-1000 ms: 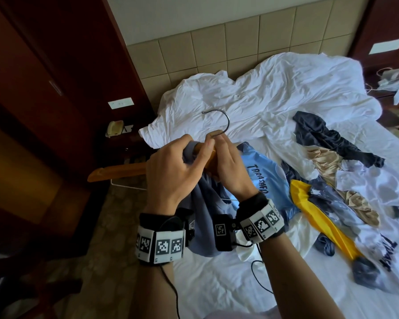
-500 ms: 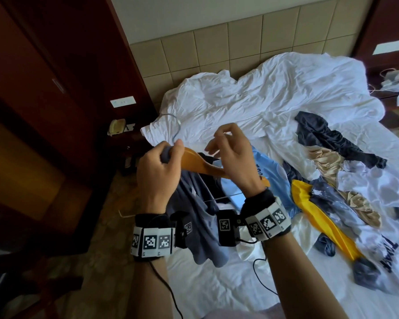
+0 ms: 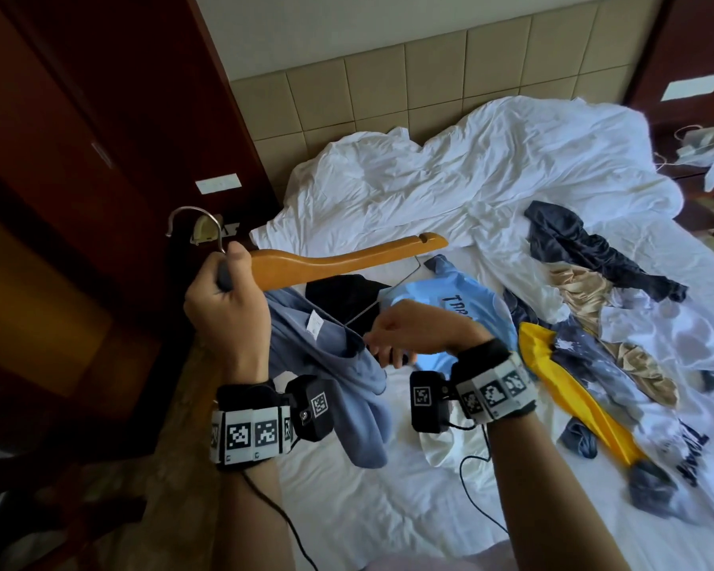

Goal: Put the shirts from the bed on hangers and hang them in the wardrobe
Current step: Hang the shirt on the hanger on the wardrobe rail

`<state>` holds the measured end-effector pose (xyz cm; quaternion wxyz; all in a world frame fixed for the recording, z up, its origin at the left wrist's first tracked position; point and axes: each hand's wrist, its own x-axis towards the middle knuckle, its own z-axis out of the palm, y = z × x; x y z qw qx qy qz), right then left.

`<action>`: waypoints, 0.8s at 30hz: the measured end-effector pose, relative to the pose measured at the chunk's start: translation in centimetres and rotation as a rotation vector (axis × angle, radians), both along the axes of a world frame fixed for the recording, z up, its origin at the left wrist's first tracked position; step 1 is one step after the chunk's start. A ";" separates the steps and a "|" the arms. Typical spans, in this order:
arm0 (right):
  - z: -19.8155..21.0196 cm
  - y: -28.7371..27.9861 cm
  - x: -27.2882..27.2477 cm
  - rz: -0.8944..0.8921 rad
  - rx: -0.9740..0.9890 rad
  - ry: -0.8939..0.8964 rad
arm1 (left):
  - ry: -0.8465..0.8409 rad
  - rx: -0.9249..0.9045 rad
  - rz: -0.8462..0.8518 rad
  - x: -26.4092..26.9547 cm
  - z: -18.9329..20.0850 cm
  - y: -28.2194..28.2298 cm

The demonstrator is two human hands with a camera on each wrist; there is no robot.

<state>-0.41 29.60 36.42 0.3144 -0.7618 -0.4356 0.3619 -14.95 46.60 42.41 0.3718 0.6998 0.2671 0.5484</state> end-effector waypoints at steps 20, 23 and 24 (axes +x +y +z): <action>-3.0 2.5 -1.6 -0.095 0.405 0.062 | -0.087 -0.010 -0.017 -0.9 0.6 -0.4; -3.2 2.3 -1.3 -0.113 0.335 0.051 | -0.082 0.010 0.000 -1.0 0.5 -0.2; -3.3 2.3 -1.3 -0.116 0.327 0.050 | -0.090 0.009 0.004 -1.0 0.5 -0.2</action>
